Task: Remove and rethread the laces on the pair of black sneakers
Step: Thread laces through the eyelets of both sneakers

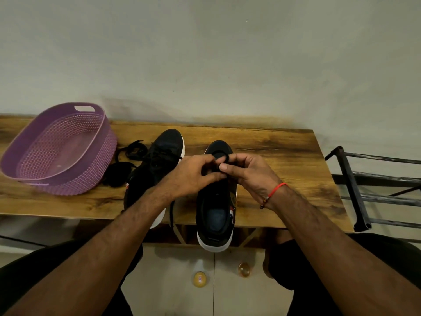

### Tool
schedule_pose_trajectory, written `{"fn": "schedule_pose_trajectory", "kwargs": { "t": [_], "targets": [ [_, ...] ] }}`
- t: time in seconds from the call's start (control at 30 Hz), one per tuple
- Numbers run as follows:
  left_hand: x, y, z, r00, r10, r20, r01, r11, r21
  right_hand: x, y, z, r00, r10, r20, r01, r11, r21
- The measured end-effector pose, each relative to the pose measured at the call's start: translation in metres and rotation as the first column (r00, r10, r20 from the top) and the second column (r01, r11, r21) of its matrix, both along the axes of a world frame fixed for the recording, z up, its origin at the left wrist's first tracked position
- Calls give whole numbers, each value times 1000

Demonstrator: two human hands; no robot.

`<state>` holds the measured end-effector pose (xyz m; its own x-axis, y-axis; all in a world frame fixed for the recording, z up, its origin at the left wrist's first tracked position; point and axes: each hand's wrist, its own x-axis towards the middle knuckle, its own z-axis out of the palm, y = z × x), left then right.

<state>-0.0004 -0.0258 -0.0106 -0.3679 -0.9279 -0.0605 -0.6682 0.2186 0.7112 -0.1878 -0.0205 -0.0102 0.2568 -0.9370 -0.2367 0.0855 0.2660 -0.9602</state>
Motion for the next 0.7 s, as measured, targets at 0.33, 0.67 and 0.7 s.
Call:
{"fn": "schedule_pose_trajectory", "kwargs": {
  "t": [0.33, 0.67, 0.7],
  "targets": [
    [3, -6, 11, 999, 42, 2, -42, 993, 112, -1, -3, 4, 995, -82, 51, 78, 993, 90],
    [16, -9, 20, 991, 43, -126, -15, 976, 218, -3, -4, 5, 993, -92, 80, 81, 988, 130],
    [13, -7, 17, 993, 18, -116, 10, 972, 236, -2, -3, 5, 993, -96, 70, 87, 989, 118]
  ]
}}
